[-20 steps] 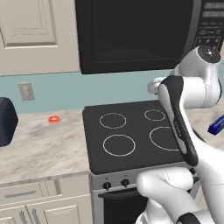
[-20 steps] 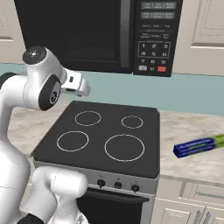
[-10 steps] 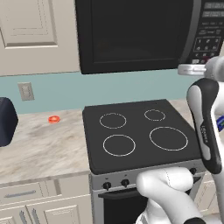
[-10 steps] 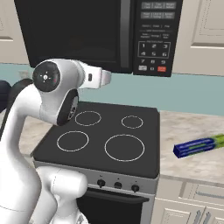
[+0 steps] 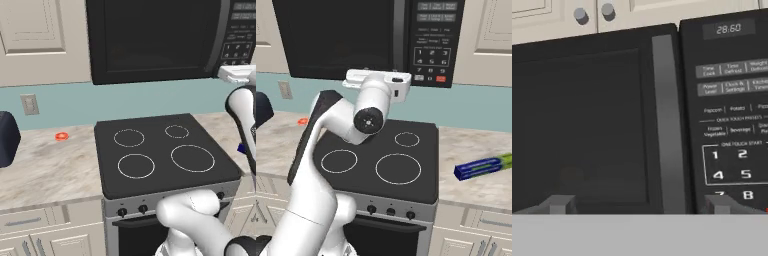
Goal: Open the microwave door.
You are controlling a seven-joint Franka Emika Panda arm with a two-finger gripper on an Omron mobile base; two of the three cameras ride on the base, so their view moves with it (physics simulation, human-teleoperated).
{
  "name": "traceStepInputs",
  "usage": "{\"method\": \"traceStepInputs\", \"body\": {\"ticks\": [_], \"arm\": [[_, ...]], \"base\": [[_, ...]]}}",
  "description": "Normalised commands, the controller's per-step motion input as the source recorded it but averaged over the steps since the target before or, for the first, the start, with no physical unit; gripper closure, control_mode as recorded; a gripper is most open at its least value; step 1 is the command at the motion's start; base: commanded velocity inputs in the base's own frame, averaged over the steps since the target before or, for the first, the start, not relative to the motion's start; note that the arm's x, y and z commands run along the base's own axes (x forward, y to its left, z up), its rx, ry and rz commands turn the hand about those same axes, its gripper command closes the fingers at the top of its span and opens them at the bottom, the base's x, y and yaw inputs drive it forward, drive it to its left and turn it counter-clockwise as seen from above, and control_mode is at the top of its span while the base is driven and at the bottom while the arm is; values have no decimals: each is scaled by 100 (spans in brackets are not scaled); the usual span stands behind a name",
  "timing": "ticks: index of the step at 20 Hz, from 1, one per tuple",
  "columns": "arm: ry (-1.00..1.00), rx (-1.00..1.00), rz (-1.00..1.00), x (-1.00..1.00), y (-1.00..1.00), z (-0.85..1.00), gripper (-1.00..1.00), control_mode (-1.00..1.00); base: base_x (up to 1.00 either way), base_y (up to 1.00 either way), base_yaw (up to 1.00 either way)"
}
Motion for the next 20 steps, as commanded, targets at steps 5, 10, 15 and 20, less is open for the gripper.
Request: {"method": "traceStepInputs", "body": {"ticks": [5, 10, 15, 20], "arm": [[-14, 1, 0, 67, -27, 60, -100, -100], [-2, 0, 0, 64, -19, 64, -100, -100], [1, 0, 0, 65, -24, 37, -100, -100], [0, 0, 4, 69, -26, 3, -100, -100]], "base": [[0, 0, 0], [0, 0, 0], [0, 0, 0], [0, 0, 0]]}}
